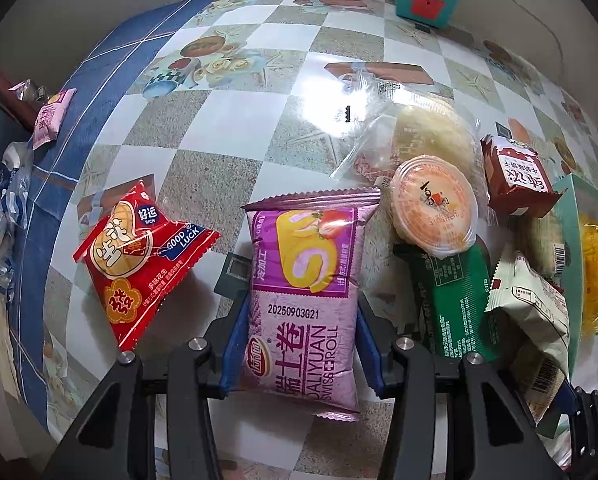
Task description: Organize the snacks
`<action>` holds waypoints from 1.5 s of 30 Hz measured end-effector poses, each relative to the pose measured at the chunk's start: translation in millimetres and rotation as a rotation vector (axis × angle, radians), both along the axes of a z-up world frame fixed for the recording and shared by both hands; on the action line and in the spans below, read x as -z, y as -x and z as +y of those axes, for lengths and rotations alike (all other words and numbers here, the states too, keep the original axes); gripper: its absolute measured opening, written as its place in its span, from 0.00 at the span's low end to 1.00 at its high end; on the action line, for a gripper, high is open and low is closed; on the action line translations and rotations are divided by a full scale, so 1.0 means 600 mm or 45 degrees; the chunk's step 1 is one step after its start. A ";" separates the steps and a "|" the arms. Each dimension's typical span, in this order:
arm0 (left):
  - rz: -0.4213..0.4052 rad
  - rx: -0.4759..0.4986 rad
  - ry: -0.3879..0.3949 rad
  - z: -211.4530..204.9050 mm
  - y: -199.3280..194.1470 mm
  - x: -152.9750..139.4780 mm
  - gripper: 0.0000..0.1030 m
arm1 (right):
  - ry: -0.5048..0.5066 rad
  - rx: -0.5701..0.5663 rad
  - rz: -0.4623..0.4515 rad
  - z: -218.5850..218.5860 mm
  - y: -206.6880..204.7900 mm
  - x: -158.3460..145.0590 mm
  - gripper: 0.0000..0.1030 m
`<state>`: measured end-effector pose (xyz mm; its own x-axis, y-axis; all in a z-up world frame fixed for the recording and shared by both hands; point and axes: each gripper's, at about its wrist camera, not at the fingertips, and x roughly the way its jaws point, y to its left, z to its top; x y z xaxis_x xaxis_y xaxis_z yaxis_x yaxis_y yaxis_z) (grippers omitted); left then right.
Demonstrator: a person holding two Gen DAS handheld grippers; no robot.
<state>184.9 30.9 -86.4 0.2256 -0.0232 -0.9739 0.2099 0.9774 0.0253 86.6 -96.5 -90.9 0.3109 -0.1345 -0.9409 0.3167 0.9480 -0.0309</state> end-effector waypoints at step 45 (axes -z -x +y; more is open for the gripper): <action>-0.113 -0.130 0.110 0.009 0.104 -0.172 0.40 | -0.059 -0.028 -0.200 -0.018 0.089 -0.158 0.42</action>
